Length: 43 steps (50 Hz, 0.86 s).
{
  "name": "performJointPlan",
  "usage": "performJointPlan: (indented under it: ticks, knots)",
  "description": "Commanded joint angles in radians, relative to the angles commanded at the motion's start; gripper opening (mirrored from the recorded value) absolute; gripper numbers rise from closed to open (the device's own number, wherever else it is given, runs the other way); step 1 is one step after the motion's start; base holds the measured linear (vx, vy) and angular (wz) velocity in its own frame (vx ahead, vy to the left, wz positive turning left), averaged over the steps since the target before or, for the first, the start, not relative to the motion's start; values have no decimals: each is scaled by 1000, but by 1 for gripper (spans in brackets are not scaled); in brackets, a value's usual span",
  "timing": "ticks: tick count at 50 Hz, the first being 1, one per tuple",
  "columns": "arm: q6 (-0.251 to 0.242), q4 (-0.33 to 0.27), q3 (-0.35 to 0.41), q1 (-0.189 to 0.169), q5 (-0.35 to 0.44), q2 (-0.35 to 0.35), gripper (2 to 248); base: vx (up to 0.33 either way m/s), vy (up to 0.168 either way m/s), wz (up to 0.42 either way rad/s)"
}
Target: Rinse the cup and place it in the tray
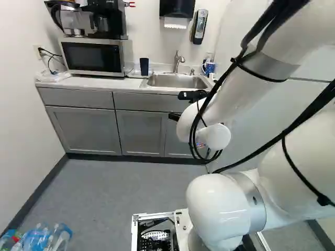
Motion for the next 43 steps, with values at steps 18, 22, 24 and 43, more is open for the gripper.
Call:
performJointPlan:
  ticks: [18,22,24,43]
  knots:
    - [1,0,26,4,34,5,247,0,0,0]
    - [1,0,28,5,37,5,247,0,0,0]
    - [1,0,29,5,38,5,247,0,0,0]
    - [1,0,29,5,38,5,247,0,0,0]
